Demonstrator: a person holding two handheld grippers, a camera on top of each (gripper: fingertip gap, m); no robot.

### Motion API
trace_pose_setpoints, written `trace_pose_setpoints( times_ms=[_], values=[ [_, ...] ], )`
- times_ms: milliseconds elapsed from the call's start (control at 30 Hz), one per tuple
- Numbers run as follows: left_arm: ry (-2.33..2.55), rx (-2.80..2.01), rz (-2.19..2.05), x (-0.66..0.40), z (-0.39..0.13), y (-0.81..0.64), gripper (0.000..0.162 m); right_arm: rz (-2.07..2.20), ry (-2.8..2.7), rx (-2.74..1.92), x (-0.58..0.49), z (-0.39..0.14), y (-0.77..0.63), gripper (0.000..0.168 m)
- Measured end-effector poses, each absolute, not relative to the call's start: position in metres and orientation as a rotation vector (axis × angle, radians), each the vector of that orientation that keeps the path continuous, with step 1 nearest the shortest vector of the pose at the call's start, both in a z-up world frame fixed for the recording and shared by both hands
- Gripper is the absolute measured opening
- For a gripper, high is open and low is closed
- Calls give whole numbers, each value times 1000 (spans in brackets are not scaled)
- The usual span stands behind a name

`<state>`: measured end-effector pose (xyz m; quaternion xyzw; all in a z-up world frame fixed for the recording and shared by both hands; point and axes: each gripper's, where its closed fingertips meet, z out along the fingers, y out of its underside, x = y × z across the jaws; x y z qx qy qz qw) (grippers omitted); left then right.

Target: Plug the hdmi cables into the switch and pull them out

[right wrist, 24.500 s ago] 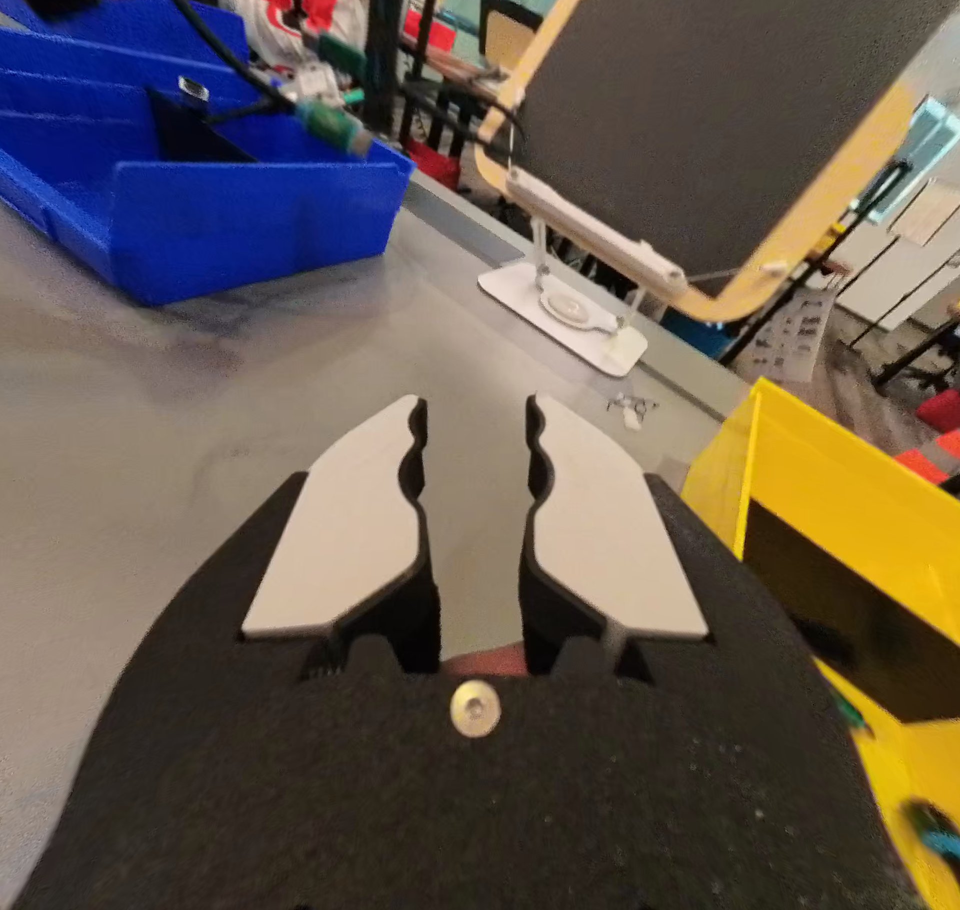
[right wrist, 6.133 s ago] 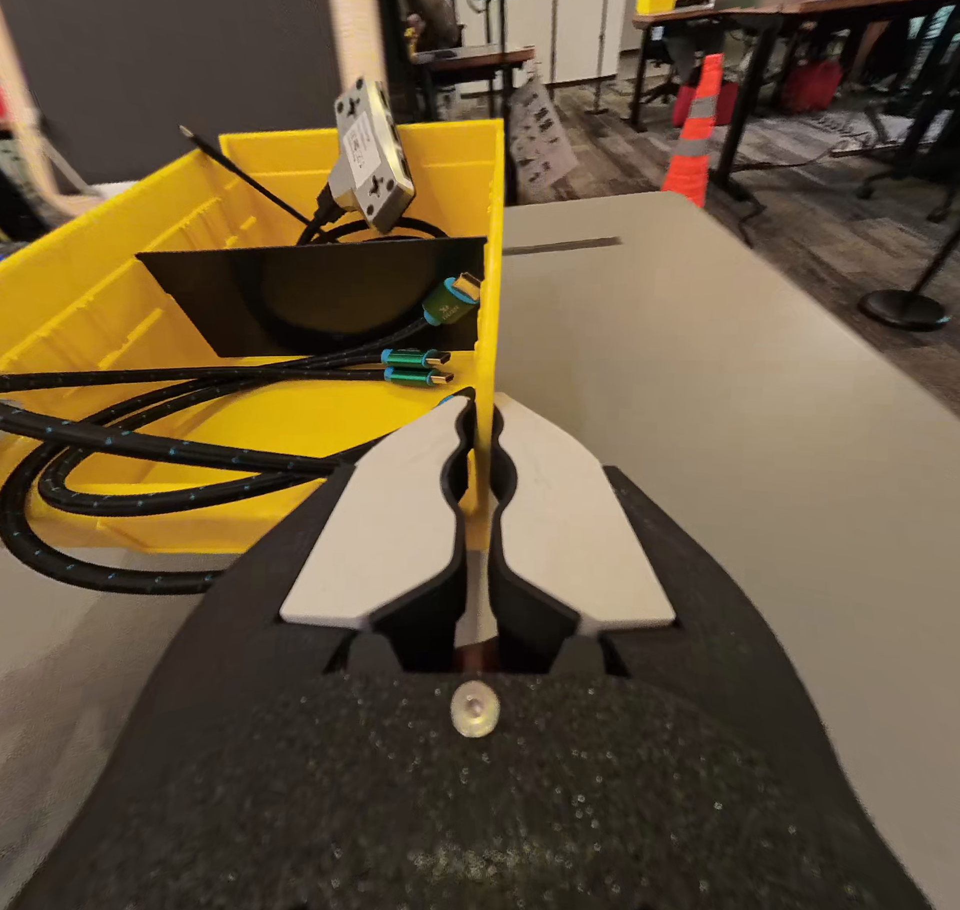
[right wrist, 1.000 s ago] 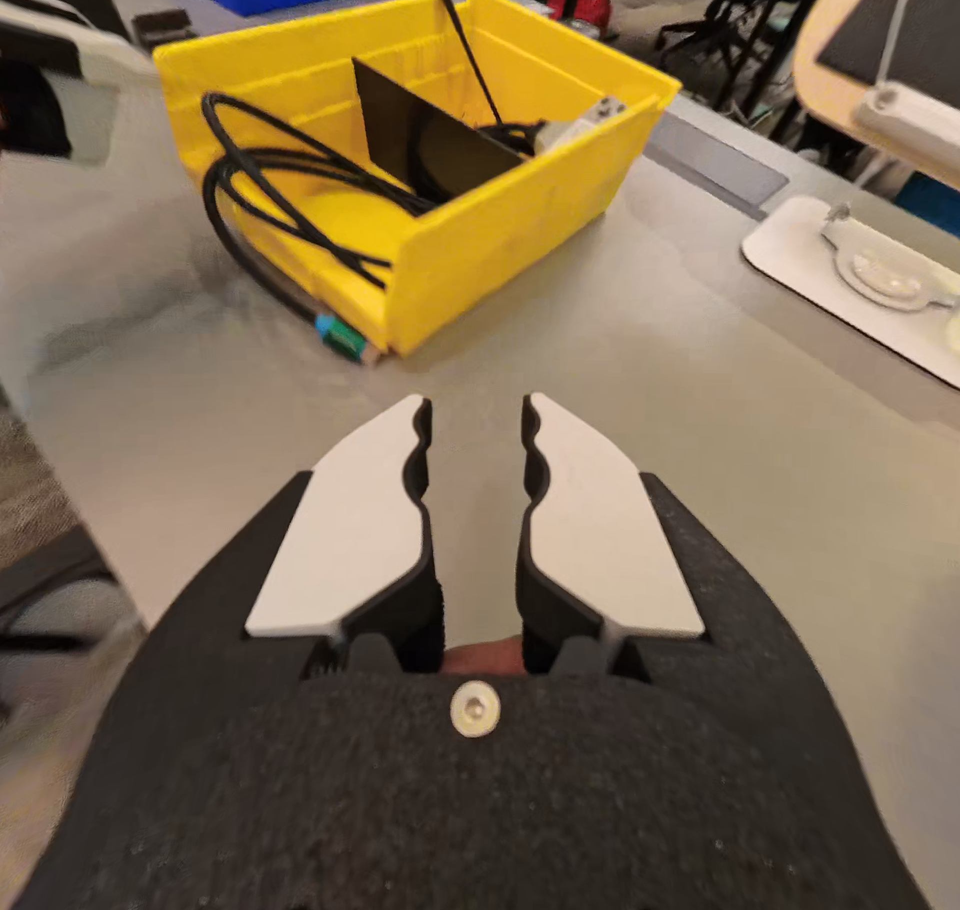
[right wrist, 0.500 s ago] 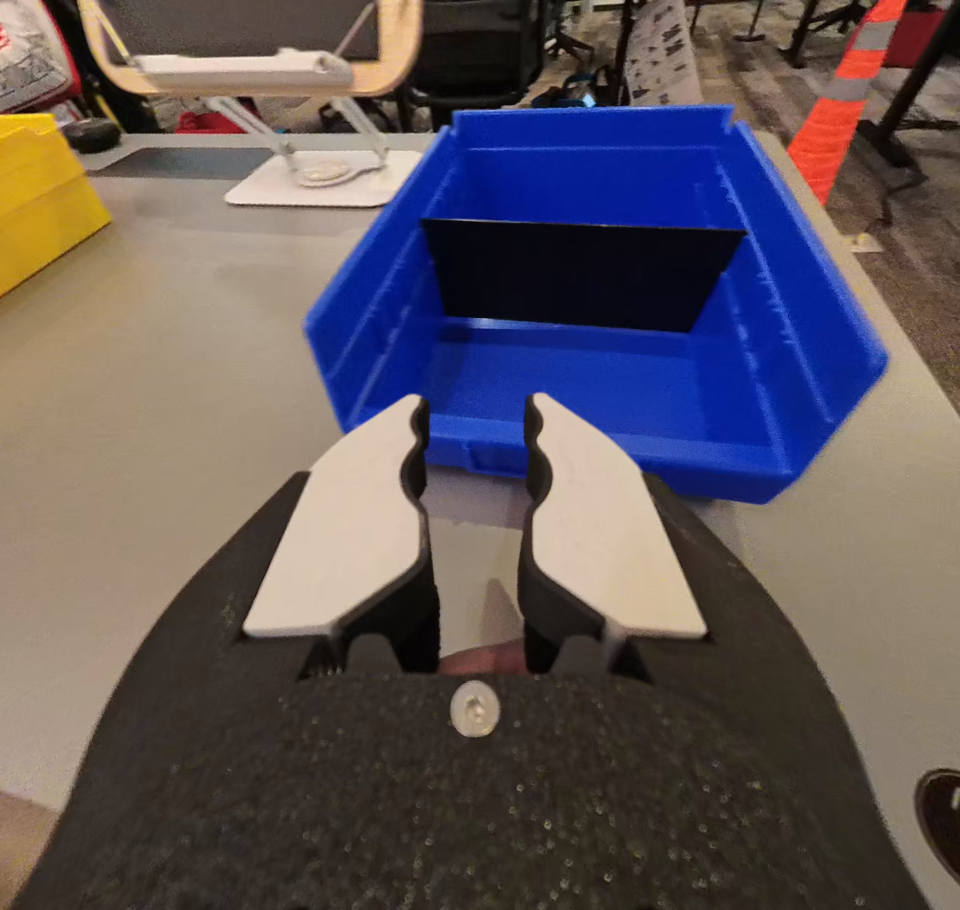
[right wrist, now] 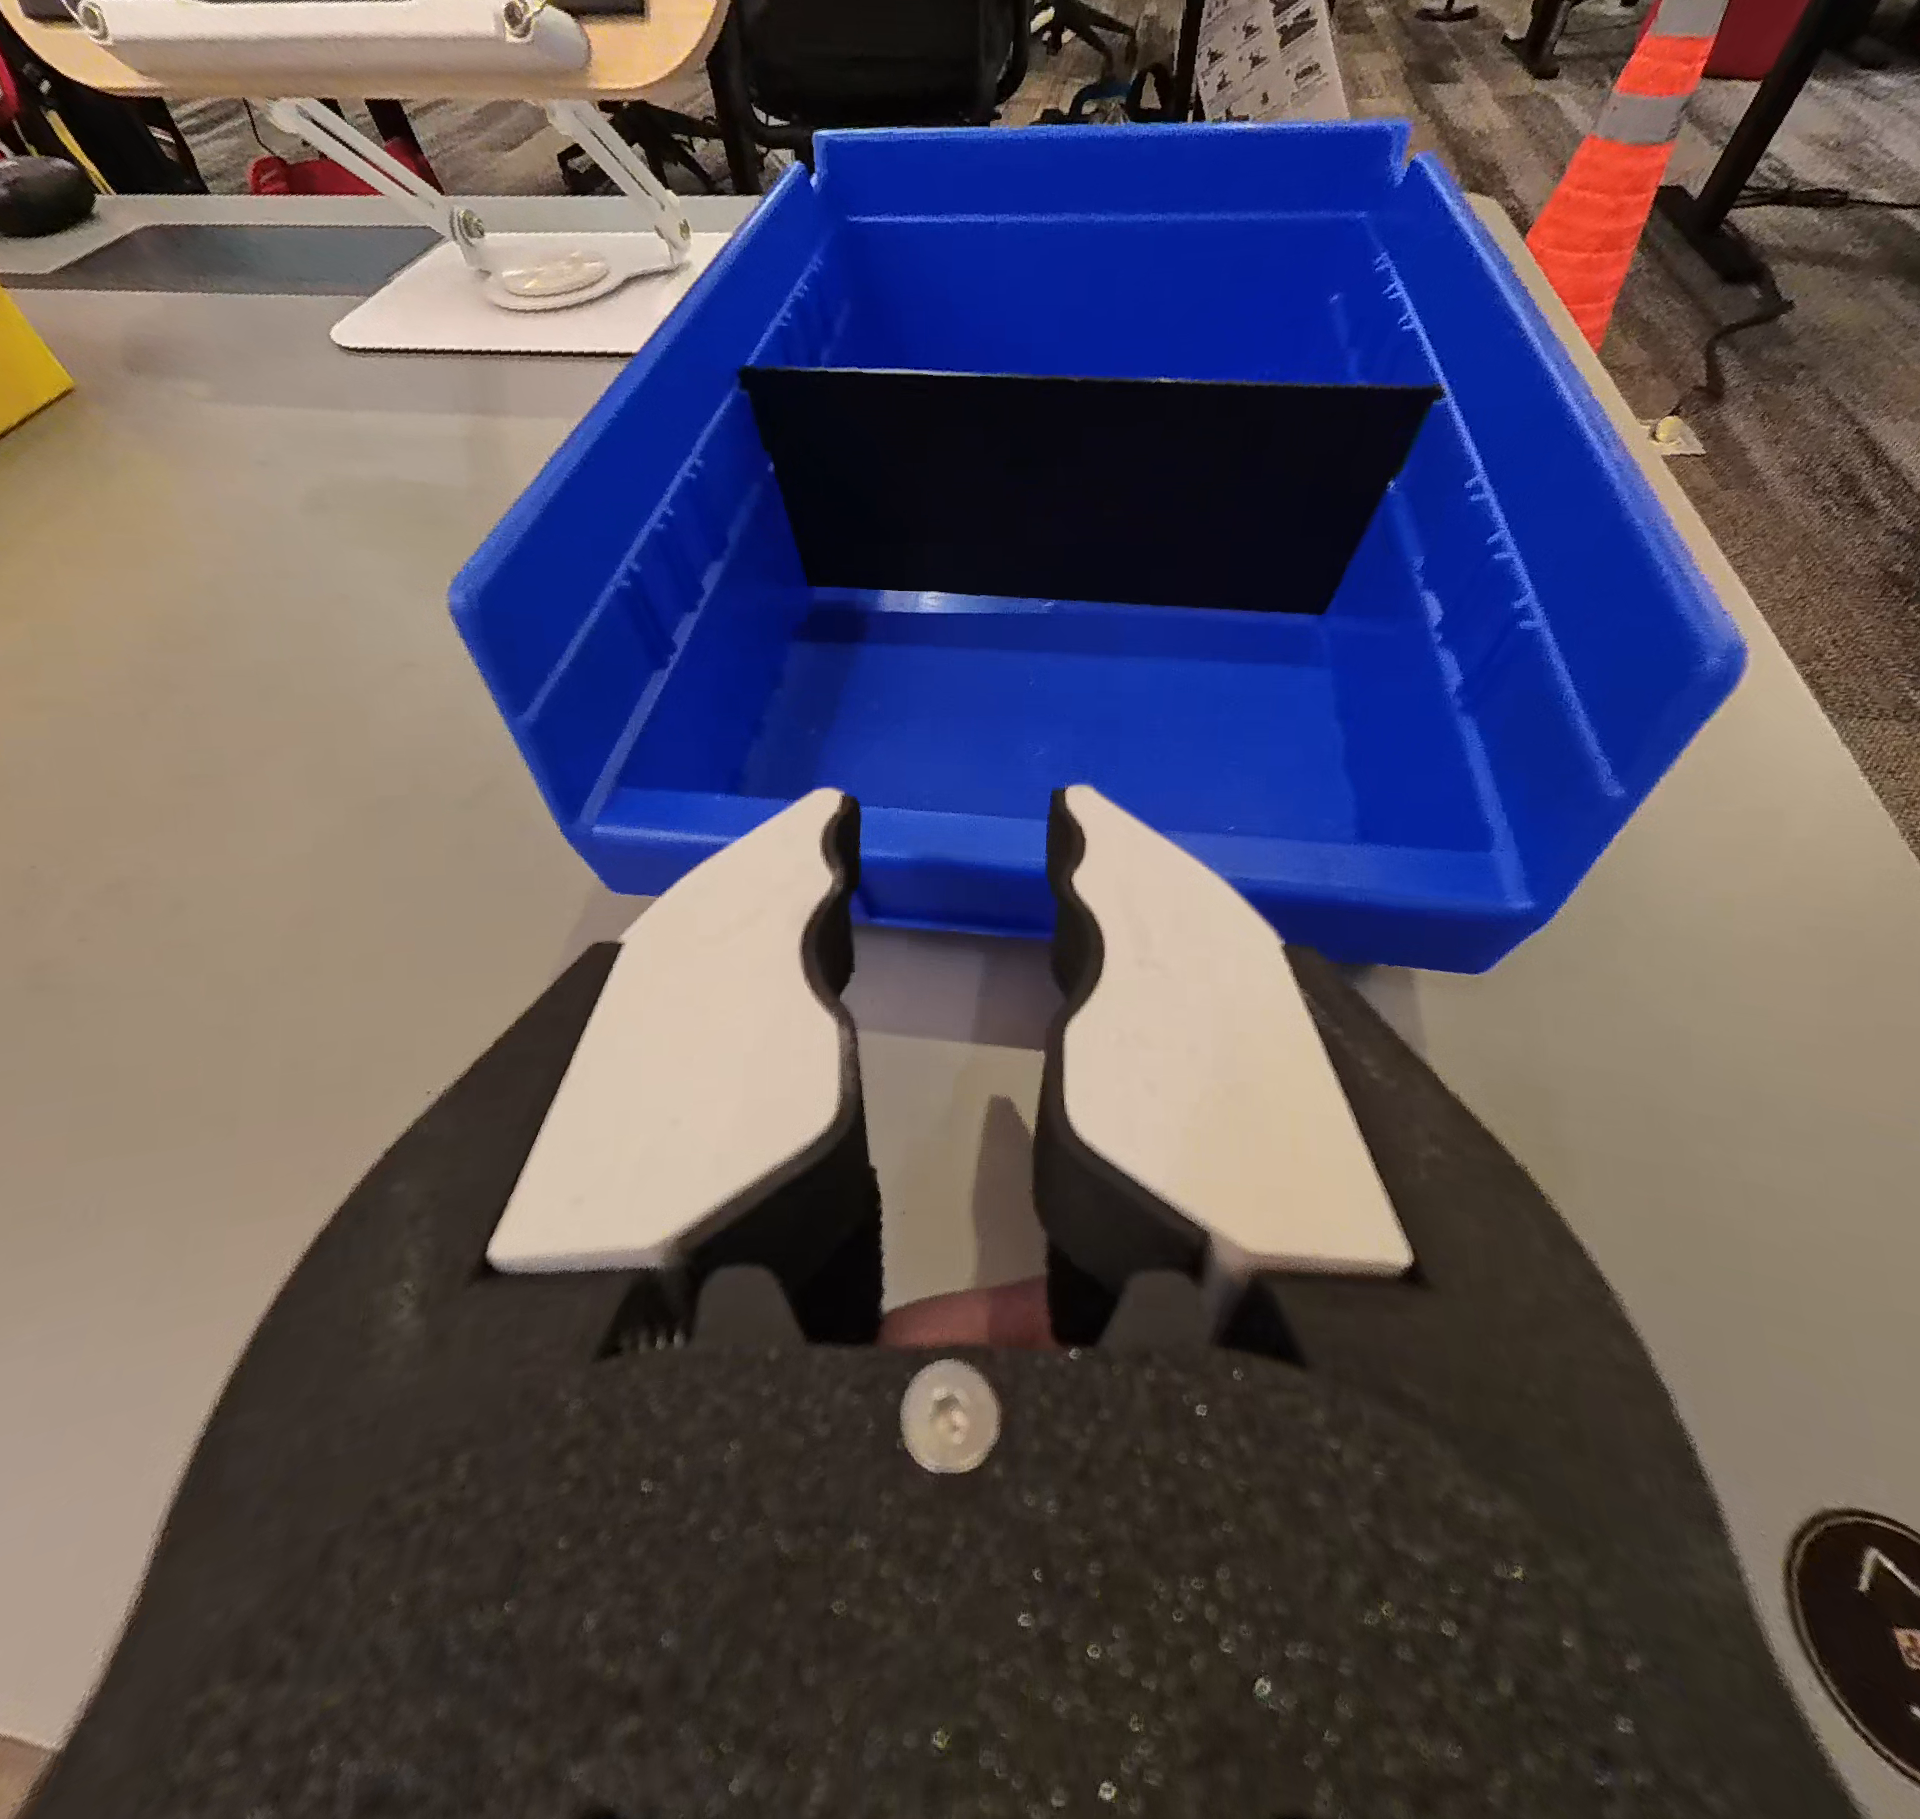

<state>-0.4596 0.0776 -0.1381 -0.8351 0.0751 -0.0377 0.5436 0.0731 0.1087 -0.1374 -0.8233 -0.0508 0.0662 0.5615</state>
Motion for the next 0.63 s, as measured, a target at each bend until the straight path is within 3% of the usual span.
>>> trace_pose_setpoints(
  times_ms=[100, 133, 167, 433, 633],
  values=[
    [189, -1994, -42, -457, -139, 77, 27, 112, -114, -1943, 76, -136, 108, 33],
    [201, -1993, -15, -452, -138, 78, 28, 70, -129, -1929, 75, -131, 105, 25],
    [214, -1995, 20, -444, -136, 79, 29, 68, -181, -1890, 62, -119, 99, 1],
    [331, -1962, 174, -322, -126, 126, 29, 539, -765, -1603, -218, -38, -12, 0],
    [347, -1940, 193, -281, -126, 152, 29, 589, -831, -1659, -283, -44, -23, 0]
  ],
)
